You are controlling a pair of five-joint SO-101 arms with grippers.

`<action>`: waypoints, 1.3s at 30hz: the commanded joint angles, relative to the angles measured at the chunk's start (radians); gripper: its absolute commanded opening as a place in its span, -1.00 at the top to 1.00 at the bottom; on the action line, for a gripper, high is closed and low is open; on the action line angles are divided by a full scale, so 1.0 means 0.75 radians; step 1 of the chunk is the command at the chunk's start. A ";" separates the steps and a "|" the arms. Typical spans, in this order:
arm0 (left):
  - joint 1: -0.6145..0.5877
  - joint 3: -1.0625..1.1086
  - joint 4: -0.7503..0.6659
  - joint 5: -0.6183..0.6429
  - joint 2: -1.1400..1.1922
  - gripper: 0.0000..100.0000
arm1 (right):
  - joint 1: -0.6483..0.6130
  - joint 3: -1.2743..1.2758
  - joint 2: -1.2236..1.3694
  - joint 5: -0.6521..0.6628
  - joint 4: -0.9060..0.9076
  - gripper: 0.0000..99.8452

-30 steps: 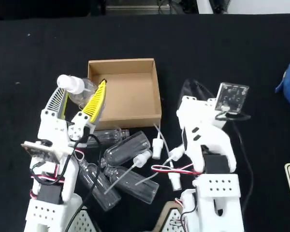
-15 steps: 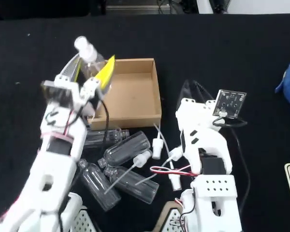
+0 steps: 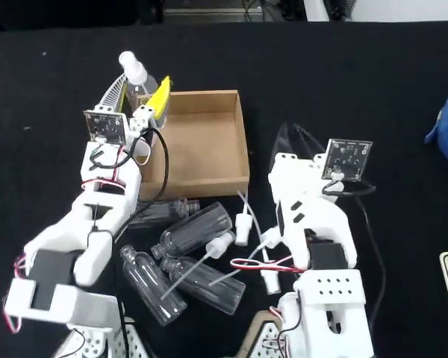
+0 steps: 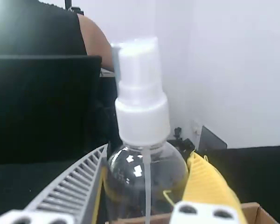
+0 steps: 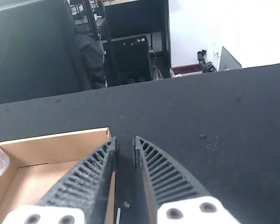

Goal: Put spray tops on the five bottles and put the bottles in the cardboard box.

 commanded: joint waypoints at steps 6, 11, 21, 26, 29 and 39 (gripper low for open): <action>-0.007 -0.152 -0.055 0.014 0.147 0.94 | -0.027 -0.007 -0.026 0.016 -0.031 0.93; -0.013 -0.199 -0.192 0.016 0.243 0.94 | -0.027 -0.007 -0.026 0.016 -0.031 0.93; -0.019 -0.296 -0.513 0.016 0.561 0.94 | -0.027 -0.007 -0.026 0.014 -0.031 0.93; -0.009 -0.392 -0.516 0.016 0.661 0.94 | -0.027 -0.009 -0.026 0.014 -0.031 0.93; -0.017 -0.429 -0.516 0.008 0.704 0.94 | -0.027 -0.007 -0.026 0.014 -0.031 0.93; -0.038 -0.474 -0.280 0.008 0.722 0.94 | -0.027 -0.011 -0.026 0.014 -0.031 0.93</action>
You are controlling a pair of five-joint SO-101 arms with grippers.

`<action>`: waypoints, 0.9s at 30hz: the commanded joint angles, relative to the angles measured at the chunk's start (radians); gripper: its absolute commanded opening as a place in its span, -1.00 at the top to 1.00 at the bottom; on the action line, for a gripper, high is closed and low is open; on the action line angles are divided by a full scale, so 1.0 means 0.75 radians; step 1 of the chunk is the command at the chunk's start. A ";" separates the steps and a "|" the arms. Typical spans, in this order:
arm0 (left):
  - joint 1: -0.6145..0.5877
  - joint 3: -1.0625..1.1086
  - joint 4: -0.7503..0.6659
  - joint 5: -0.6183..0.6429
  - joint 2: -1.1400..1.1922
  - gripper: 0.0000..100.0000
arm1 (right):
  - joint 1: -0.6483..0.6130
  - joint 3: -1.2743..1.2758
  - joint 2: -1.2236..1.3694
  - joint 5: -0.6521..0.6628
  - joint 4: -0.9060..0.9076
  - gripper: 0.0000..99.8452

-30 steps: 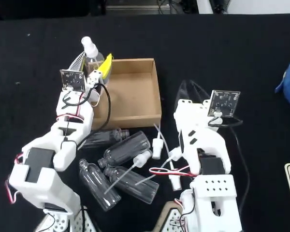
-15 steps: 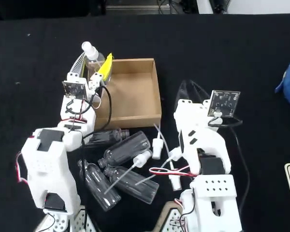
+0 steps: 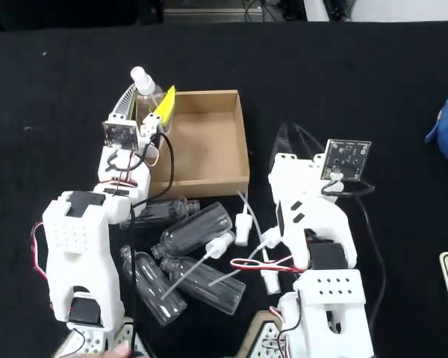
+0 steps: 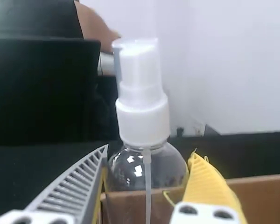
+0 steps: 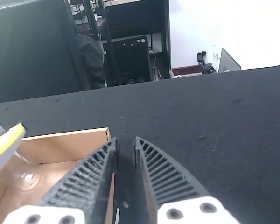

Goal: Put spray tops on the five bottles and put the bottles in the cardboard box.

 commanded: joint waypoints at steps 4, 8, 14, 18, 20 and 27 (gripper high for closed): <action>-0.042 -0.114 0.065 0.008 -0.035 0.94 | -0.027 -0.011 -0.026 0.006 -0.031 0.93; -0.042 -0.109 0.072 0.002 -0.025 0.93 | -0.027 -0.011 -0.026 0.006 -0.031 0.93; -0.044 -0.120 0.072 0.002 -0.010 0.82 | -0.027 -0.009 -0.026 0.006 -0.031 0.93; -0.044 -0.120 0.072 0.002 0.008 0.62 | -0.027 -0.009 -0.026 0.006 -0.033 0.93; -0.054 -0.120 0.072 0.002 0.006 0.59 | -0.027 -0.009 -0.026 0.006 -0.035 0.93; -0.058 -0.120 0.072 0.002 0.000 0.59 | -0.027 -0.009 -0.026 0.006 -0.035 0.93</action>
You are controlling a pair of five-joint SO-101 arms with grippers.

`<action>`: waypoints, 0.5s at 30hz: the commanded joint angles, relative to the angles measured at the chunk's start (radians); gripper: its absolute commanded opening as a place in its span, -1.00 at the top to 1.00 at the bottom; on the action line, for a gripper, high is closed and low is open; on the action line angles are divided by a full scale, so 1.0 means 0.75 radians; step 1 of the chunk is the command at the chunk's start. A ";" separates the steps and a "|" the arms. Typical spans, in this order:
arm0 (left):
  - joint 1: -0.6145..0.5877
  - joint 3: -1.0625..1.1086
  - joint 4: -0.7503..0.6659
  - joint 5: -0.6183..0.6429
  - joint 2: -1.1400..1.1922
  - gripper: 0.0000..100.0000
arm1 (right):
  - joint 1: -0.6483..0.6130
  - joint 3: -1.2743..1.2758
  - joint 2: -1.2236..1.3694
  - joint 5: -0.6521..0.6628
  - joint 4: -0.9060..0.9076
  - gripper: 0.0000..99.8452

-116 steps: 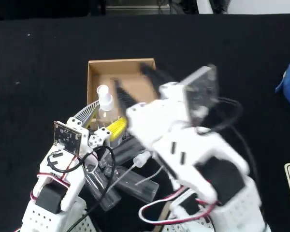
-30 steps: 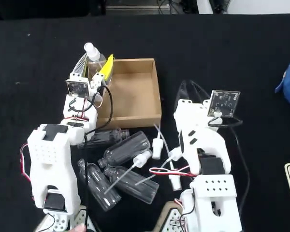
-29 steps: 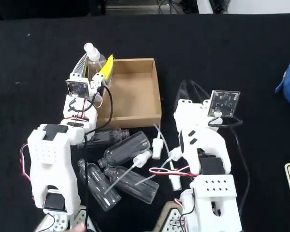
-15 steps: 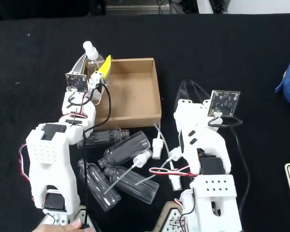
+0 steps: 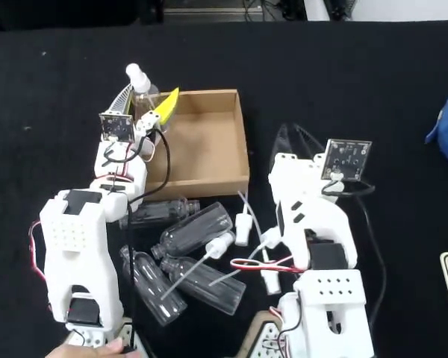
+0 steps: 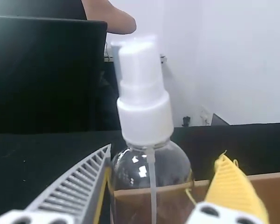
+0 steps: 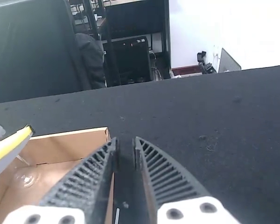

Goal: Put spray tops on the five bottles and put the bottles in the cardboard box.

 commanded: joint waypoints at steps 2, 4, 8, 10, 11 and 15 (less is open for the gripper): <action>-0.019 -0.062 0.008 0.004 -0.023 0.59 | -0.027 -0.009 -0.026 0.006 -0.035 0.93; -0.019 -0.062 0.008 0.004 -0.023 0.59 | -0.027 -0.009 -0.026 0.006 -0.035 0.93; -0.021 -0.062 0.008 -0.051 -0.023 0.52 | -0.027 -0.009 -0.026 0.006 -0.035 0.93; -0.021 -0.062 0.008 -0.080 -0.023 0.43 | -0.027 -0.009 -0.026 0.006 -0.035 0.93; -0.021 -0.062 0.010 -0.084 -0.023 0.40 | -0.027 -0.009 -0.026 0.006 -0.035 0.93; -0.034 -0.079 0.008 -0.086 -0.025 0.43 | -0.027 -0.009 -0.026 0.006 -0.035 0.93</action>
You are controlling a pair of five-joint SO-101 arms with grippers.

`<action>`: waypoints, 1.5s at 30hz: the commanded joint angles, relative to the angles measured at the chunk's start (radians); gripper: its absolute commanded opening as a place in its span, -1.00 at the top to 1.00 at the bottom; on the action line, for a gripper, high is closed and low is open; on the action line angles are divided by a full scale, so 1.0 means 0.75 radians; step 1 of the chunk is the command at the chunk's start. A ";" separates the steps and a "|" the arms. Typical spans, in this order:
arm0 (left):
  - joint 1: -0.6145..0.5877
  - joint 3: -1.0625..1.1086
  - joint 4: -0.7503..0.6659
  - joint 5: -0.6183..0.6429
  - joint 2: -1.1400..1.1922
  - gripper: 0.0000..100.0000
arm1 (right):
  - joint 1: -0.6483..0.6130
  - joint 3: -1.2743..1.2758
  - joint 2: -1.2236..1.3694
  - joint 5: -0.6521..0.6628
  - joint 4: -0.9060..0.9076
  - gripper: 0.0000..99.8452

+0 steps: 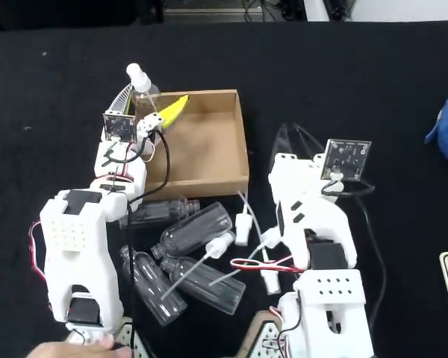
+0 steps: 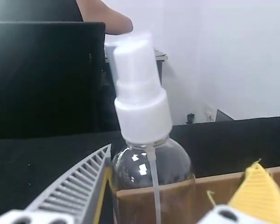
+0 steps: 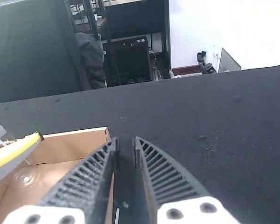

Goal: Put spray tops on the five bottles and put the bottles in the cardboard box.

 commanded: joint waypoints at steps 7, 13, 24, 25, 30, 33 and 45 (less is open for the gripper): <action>-0.079 -0.107 0.008 -0.016 -0.043 0.45 | -0.027 -0.009 -0.026 0.006 -0.035 0.93; -0.066 -0.060 0.160 0.016 -0.153 0.45 | -0.027 -0.011 -0.026 0.006 -0.035 0.93; -0.026 -0.028 0.311 0.082 -0.272 0.46 | -0.027 -0.013 -0.026 0.006 -0.033 0.93; -0.019 -0.028 0.311 0.080 -0.272 0.46 | -0.027 -0.013 -0.026 0.006 -0.033 0.93; -0.003 -0.026 0.311 0.078 -0.272 0.46 | -0.027 -0.013 -0.026 0.006 -0.033 0.93; -0.003 -0.021 0.311 0.078 -0.274 0.46 | -0.027 -0.013 -0.026 0.006 -0.033 0.93; 0.001 0.028 0.311 0.078 -0.317 0.46 | -0.027 -0.013 -0.026 0.006 -0.035 0.93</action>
